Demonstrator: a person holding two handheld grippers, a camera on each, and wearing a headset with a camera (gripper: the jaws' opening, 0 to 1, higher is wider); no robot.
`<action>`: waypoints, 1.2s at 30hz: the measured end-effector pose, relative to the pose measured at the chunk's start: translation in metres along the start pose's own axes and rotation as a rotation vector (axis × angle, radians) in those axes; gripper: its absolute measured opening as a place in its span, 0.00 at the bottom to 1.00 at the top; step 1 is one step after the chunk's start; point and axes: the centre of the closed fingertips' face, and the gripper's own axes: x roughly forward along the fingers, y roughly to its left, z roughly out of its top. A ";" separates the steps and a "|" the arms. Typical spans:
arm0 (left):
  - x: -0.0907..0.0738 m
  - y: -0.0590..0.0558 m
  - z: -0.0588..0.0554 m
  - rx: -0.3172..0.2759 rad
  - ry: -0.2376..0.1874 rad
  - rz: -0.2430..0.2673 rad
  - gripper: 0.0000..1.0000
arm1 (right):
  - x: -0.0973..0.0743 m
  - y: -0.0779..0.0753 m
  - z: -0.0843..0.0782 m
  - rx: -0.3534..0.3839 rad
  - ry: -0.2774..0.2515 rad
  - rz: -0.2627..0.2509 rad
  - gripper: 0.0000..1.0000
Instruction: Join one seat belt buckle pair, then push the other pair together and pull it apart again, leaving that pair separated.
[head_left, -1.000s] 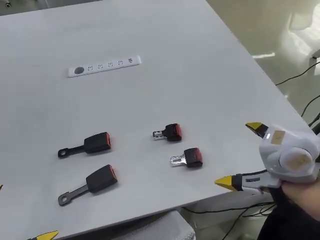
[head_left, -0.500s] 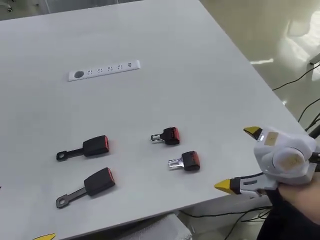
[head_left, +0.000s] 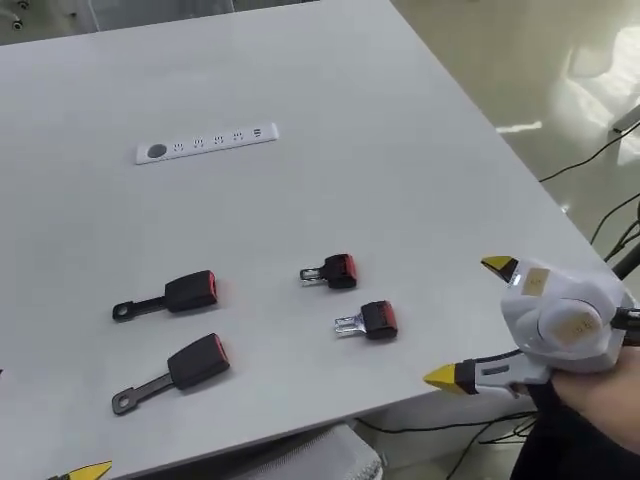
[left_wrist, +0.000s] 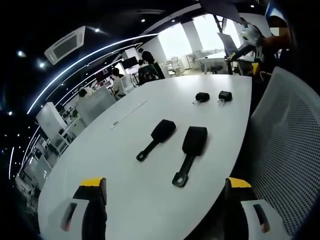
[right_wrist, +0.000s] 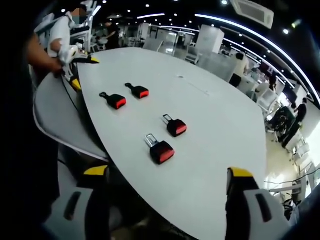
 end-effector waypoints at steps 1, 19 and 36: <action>0.000 0.000 0.000 0.000 0.000 0.000 1.00 | 0.000 0.000 -0.001 0.001 0.003 0.001 0.97; 0.001 0.002 0.000 -0.013 0.003 0.003 1.00 | 0.012 -0.009 0.009 -0.009 -0.006 0.011 0.95; 0.003 0.005 0.001 -0.028 0.000 0.002 1.00 | 0.025 -0.011 0.010 -0.030 0.009 0.030 0.92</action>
